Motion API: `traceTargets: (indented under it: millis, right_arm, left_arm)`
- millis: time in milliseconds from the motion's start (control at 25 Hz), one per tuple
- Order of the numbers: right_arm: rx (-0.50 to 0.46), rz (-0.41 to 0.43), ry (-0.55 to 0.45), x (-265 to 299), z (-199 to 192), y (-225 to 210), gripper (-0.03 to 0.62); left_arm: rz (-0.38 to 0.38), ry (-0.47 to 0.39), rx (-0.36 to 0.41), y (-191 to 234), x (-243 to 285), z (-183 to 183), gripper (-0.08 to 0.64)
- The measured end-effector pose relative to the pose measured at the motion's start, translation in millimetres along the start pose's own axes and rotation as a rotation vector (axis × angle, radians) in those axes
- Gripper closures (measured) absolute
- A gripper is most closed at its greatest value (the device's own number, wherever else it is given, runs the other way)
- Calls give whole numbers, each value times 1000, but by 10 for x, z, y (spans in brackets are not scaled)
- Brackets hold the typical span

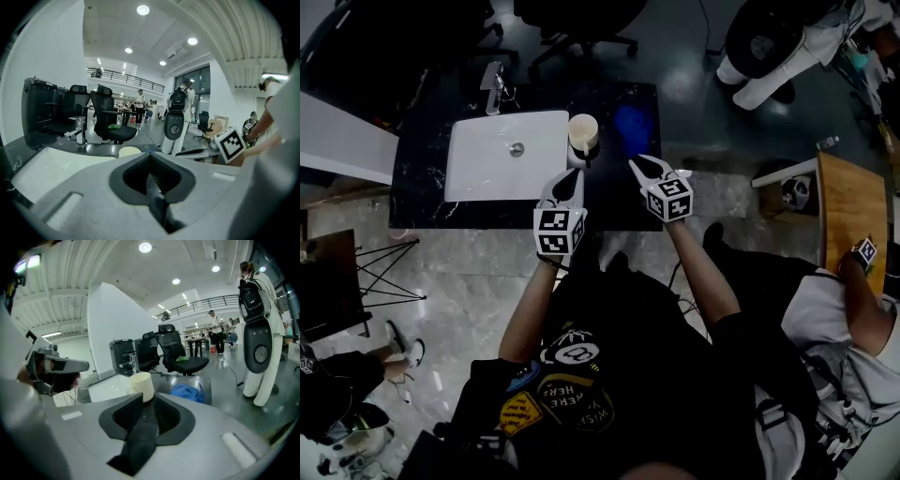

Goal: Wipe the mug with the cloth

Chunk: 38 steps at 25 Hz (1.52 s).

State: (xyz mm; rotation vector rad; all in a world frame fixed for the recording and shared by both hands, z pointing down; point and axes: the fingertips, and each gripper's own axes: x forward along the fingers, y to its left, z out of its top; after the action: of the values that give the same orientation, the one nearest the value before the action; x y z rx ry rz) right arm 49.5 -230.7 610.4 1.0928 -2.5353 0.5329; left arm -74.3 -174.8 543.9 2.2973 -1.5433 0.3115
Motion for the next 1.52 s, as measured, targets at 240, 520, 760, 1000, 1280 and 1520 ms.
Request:
traceTargets:
  millis: [240,520,760,1000,1280,1520]
  right_arm:
    - [95,-265,127,850,-48,-969,300]
    - [7,-274,298,1321,-300,-1120,358]
    - [-94,3,318,1292,-398,-541,482]
    - [-40,28,178,1418,220,-543,485]
    - [-109,105,230,1286,-39,-216,483]
    - [-153,245,235,958,-223,180,485]
  left_arm:
    - [-50,33,-31,407,304,64,555]
    - [-87,106,-42,770,638,-41,555]
    - [-42,131,-38,960,995,-108,546]
    - [28,170,-57,1225,1373,-313,555]
    - [55,194,-78,1220,1489,-456,555]
    - [77,199,-104,1175,1448,-504,555]
